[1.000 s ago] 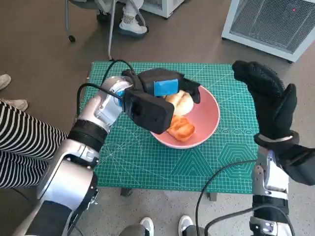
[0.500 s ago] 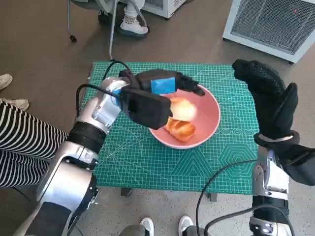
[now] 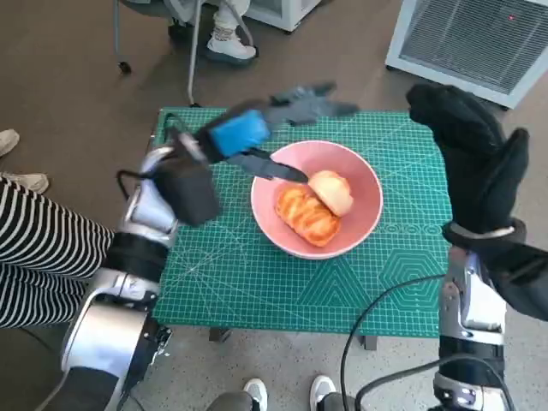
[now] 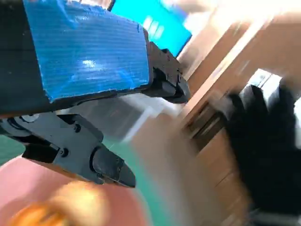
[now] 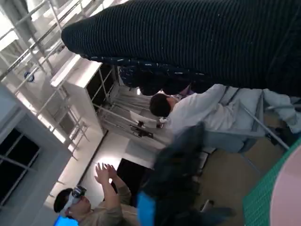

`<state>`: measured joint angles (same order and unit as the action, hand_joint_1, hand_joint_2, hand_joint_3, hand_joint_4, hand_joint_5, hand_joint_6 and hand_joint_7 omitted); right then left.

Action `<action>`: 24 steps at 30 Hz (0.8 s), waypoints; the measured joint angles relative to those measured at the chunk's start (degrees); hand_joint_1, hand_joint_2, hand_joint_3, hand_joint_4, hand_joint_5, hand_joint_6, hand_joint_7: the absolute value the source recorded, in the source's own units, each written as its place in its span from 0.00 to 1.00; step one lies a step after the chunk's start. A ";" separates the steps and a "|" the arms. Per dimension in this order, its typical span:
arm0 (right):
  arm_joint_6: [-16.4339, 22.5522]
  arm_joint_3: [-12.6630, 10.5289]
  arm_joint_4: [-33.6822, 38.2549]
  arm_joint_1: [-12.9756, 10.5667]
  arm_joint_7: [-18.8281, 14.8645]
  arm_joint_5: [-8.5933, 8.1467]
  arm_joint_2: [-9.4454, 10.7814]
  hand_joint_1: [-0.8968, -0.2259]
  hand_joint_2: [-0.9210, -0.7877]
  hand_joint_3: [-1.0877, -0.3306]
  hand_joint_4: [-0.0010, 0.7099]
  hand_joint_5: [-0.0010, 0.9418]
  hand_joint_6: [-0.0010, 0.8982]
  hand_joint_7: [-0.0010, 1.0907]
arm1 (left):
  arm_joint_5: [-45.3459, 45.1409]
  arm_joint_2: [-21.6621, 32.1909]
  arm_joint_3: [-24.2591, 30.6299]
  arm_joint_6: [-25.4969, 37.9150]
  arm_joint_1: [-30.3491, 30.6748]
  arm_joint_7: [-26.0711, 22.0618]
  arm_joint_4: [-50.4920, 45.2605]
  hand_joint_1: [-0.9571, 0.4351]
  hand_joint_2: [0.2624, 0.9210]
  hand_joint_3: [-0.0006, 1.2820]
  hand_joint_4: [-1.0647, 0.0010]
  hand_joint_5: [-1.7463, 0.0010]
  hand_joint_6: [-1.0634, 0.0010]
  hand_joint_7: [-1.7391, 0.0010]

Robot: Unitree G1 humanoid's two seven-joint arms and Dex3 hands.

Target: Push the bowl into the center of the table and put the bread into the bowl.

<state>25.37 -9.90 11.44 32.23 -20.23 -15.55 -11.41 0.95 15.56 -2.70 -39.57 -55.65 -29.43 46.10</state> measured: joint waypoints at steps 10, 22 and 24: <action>-1.09 0.64 -0.92 2.09 3.04 2.26 0.13 0.26 0.00 0.47 0.22 0.01 0.02 0.54 | 13.26 -4.82 5.68 4.60 9.61 0.88 -14.74 0.34 1.00 0.21 0.77 0.98 0.94 0.61; -3.06 1.06 -1.81 3.13 5.85 4.78 0.06 0.26 0.00 0.48 0.22 0.01 0.02 0.54 | 14.62 -8.91 6.06 10.46 16.08 5.90 -25.13 0.29 1.00 0.28 0.80 0.97 1.00 0.64; -3.31 1.12 -2.00 3.13 6.06 4.95 0.05 0.26 0.00 0.48 0.22 0.01 0.02 0.54 | 14.63 -9.09 6.14 10.46 16.40 5.95 -25.13 0.29 1.00 0.28 0.81 0.97 1.00 0.65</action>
<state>22.06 -8.77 9.44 35.36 -14.18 -10.60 -11.36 15.58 6.47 3.44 -29.11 -39.25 -23.48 20.98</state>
